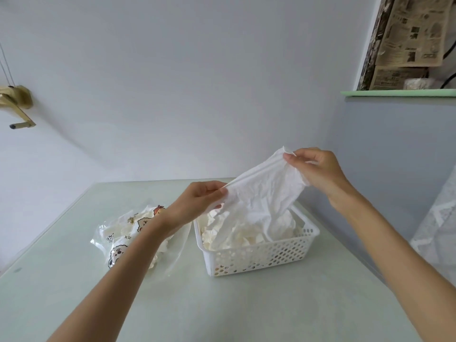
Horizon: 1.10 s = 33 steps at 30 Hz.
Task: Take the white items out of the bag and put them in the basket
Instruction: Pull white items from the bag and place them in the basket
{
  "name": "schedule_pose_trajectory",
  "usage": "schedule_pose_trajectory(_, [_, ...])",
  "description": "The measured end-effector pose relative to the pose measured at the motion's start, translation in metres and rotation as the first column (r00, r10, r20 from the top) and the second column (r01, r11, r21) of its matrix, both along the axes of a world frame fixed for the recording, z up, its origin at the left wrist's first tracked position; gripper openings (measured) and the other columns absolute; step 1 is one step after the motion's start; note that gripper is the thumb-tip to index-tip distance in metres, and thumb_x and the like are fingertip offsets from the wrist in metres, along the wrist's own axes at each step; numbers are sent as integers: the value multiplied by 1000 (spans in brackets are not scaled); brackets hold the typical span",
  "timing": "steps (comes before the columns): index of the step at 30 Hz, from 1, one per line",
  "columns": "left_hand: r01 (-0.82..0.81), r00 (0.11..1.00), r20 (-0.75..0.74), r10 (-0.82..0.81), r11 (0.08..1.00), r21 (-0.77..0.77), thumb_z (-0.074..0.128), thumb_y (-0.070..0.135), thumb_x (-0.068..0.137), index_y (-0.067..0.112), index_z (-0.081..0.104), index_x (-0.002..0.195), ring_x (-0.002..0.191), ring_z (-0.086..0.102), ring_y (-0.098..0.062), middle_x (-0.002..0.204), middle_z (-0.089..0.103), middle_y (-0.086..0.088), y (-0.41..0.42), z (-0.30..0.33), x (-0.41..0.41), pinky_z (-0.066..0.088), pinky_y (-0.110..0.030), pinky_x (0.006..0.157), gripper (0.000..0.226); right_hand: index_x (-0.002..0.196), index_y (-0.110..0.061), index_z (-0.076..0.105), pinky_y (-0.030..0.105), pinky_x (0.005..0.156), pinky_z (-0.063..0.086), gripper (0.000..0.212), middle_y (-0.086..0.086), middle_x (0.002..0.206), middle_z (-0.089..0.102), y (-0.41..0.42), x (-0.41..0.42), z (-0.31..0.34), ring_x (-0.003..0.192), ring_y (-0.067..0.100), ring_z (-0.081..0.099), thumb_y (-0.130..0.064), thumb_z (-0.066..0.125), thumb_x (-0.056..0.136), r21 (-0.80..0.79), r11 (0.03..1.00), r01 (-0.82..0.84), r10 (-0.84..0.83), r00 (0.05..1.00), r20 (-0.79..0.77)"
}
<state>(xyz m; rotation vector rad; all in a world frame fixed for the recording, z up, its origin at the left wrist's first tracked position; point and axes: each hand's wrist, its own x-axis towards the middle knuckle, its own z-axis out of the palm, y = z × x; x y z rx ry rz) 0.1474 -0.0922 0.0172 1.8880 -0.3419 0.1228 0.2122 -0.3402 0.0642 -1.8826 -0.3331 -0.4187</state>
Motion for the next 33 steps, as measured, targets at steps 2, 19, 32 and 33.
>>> schedule_pose_trajectory(2, [-72,997,25,72,997,1,48,15,100,12,69,104,89,57,-8,94,67,4,6,-2,0,42,-29,95,22,83,-17,70,21,77,40,18,-6,83,64,16,-5,-8,80,6,57,-34,66,88,64,998,-3,-1,998,68])
schedule_pose_trajectory(19, [-358,914,55,401,738,572,49,8,86,34,58,70,92,66,-19,89,70,6,-9,-26,117,50,-31,83,33,84,-19,66,29,66,45,19,-4,69,65,12,79,-120,73,23,63,-36,59,90,-299,937,178,-211,974,-81])
schedule_pose_trajectory(32, [-440,874,437,211,724,531,46,11,90,28,69,94,109,50,-15,112,64,6,-74,-37,111,37,-29,81,29,113,-24,57,30,61,34,20,3,100,70,3,90,-122,90,29,64,-33,48,98,-782,521,342,-122,937,328])
schedule_pose_trajectory(33, [-339,920,375,109,699,629,45,23,94,27,67,103,114,48,-16,116,63,4,-81,-40,110,38,-32,85,23,114,-24,56,30,62,34,20,3,99,70,3,91,-122,91,28,64,-33,47,98,-807,465,364,-111,929,354])
